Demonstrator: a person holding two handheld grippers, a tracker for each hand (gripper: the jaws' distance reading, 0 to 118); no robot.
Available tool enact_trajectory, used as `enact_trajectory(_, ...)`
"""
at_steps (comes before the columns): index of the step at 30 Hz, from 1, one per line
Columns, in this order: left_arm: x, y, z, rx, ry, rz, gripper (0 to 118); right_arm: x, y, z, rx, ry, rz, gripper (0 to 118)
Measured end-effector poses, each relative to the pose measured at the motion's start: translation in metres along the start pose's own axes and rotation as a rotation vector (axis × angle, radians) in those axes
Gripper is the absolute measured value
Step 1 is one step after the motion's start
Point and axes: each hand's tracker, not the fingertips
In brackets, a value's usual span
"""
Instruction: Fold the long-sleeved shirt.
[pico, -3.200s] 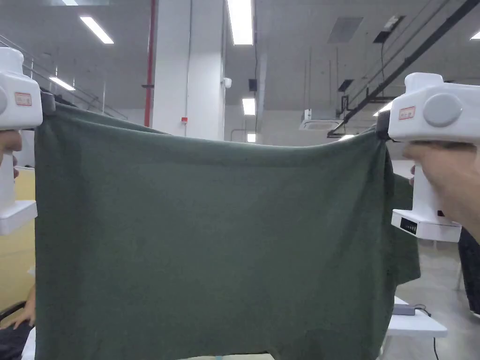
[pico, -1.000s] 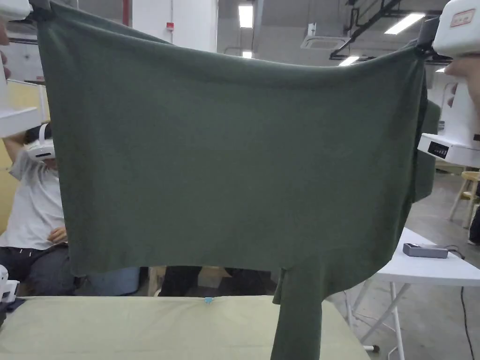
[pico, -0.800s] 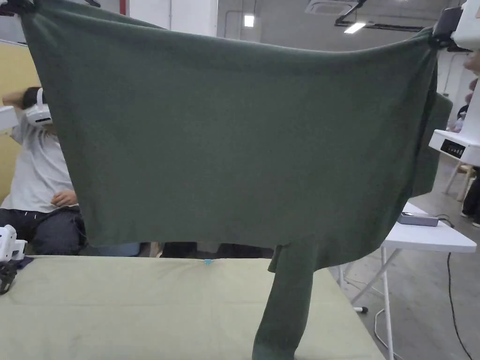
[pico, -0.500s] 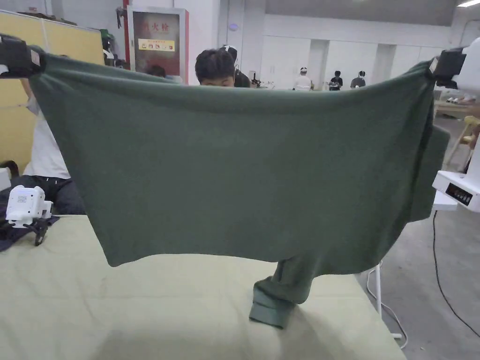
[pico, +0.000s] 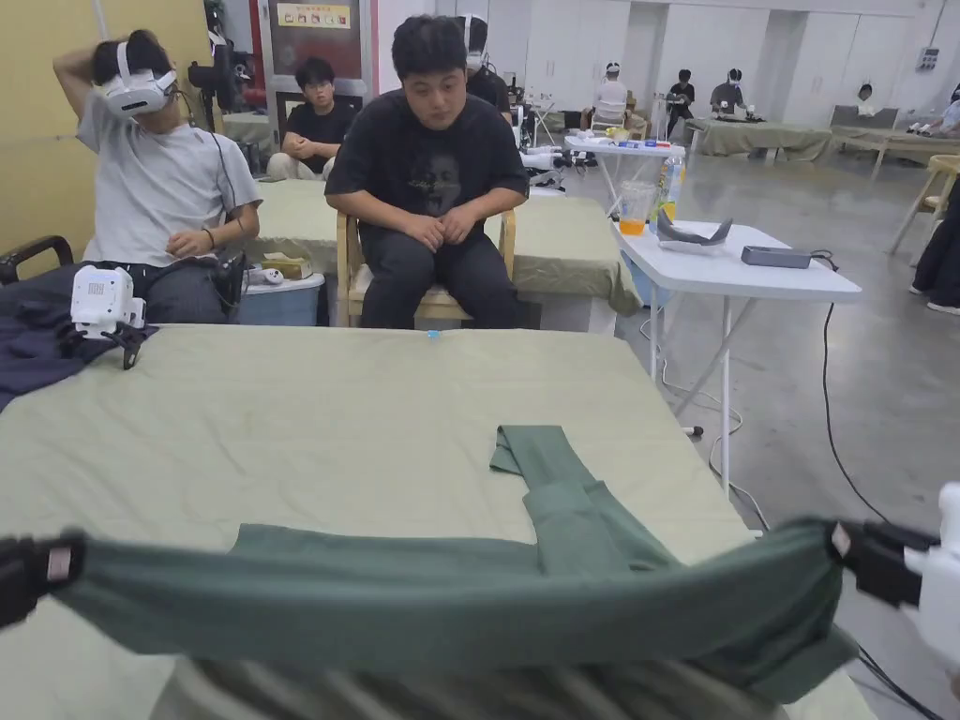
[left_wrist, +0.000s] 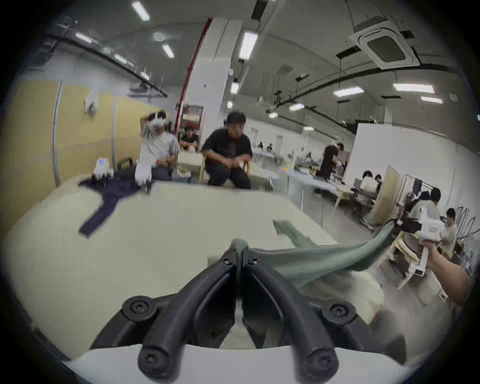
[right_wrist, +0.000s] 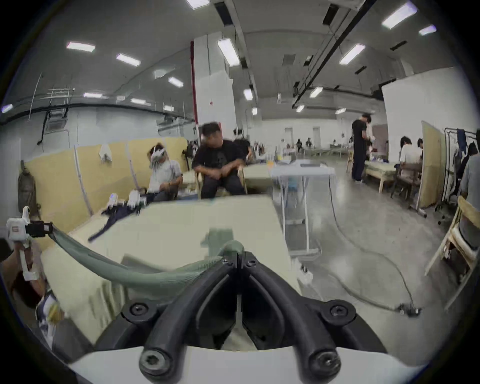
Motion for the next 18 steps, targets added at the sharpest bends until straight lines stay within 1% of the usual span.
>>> enact_trajectory(1, 0.004, -0.024, 0.006, -0.04, -0.016, 0.015, 5, 0.003, -0.025, 0.01, -0.018, 0.018, -0.022, 12)
enact_trajectory(3, 0.012, -0.069, 0.019, -0.12, 0.013, 0.0, 5, 0.005, -0.063, 0.024, -0.085, 0.019, -0.052, 12)
enact_trajectory(6, 0.015, -0.119, 0.034, -0.223, 0.013, 0.084, 5, 0.012, -0.113, 0.042, -0.208, 0.018, -0.087, 12)
enact_trajectory(7, 0.018, -0.132, 0.039, -0.245, 0.037, 0.053, 5, 0.012, -0.126, 0.048, -0.247, 0.015, -0.085, 12)
enact_trajectory(8, 0.02, -0.143, 0.041, -0.272, 0.046, 0.054, 5, 0.012, -0.135, 0.052, -0.272, 0.028, -0.072, 12)
enact_trajectory(10, 0.018, -0.154, 0.035, -0.32, 0.047, 0.076, 6, 0.008, -0.147, 0.054, -0.316, 0.013, -0.026, 12)
enact_trajectory(11, 0.021, -0.158, 0.031, -0.317, 0.053, 0.064, 17, 0.007, -0.149, 0.051, -0.33, 0.017, -0.01, 20)
enact_trajectory(12, 0.024, -0.161, 0.027, -0.31, 0.067, 0.055, 54, 0.006, -0.151, 0.048, -0.334, 0.024, 0.0, 48)
enact_trajectory(13, 0.026, -0.16, 0.023, -0.308, 0.081, 0.058, 115, 0.004, -0.147, 0.042, -0.36, 0.06, 0.016, 105)
enact_trajectory(14, 0.026, -0.155, 0.017, -0.332, 0.084, 0.034, 118, 0.001, -0.14, 0.036, -0.388, 0.028, 0.028, 118)
enact_trajectory(15, 0.027, -0.149, 0.014, -0.38, 0.071, 0.009, 117, -0.001, -0.133, 0.028, -0.411, 0.003, 0.036, 118)
enact_trajectory(16, 0.017, -0.141, 0.006, -0.273, 0.091, -0.043, 117, -0.001, -0.123, 0.022, -0.416, -0.032, 0.067, 118)
enact_trajectory(17, 0.02, -0.127, -0.002, -0.207, 0.04, -0.035, 117, -0.005, -0.105, 0.017, -0.321, -0.007, 0.087, 118)
enact_trajectory(18, 0.016, -0.106, -0.014, -0.213, 0.067, -0.041, 118, -0.009, -0.083, 0.008, -0.268, -0.021, 0.137, 118)
